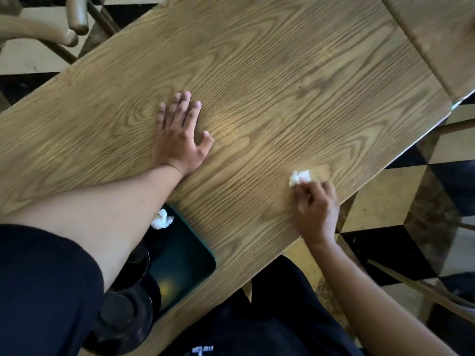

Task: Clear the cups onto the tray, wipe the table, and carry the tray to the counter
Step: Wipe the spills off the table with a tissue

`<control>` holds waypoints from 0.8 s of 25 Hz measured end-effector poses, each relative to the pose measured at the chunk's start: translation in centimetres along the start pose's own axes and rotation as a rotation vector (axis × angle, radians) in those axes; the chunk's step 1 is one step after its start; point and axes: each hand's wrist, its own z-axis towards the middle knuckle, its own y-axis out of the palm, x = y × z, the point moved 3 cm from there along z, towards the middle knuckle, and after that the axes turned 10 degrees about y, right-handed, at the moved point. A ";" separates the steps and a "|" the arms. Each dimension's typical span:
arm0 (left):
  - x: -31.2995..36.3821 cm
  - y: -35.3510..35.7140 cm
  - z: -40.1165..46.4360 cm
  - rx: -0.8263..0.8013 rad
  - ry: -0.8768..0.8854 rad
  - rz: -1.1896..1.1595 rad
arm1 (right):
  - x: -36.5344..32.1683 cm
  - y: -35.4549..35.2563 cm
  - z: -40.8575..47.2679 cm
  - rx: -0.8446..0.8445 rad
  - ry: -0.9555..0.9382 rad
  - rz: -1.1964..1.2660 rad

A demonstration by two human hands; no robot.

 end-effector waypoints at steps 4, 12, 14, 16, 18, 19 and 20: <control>0.2 -0.2 0.2 -0.014 -0.003 -0.010 | -1.3 1.5 -10.1 -0.447 -0.459 0.014; 0.0 -0.5 0.1 -0.181 0.027 -0.004 | -5.3 2.3 -9.6 -0.370 -0.183 0.158; -0.3 -0.6 0.1 -0.270 0.056 0.015 | -7.3 2.9 -9.9 -0.415 -0.282 0.156; -1.1 -1.1 -0.2 -0.341 0.120 0.017 | -8.7 3.6 -10.6 -0.466 -0.401 0.154; -2.7 -2.0 -1.1 -0.377 0.227 -0.011 | -9.7 4.2 -11.6 -0.501 -0.496 0.162; -3.7 -2.6 -1.8 -0.380 0.282 -0.023 | -10.2 4.5 -12.0 -0.513 -0.532 0.163; -4.9 -3.2 -2.8 -0.375 0.326 -0.025 | -10.7 4.9 -12.5 -0.526 -0.564 0.156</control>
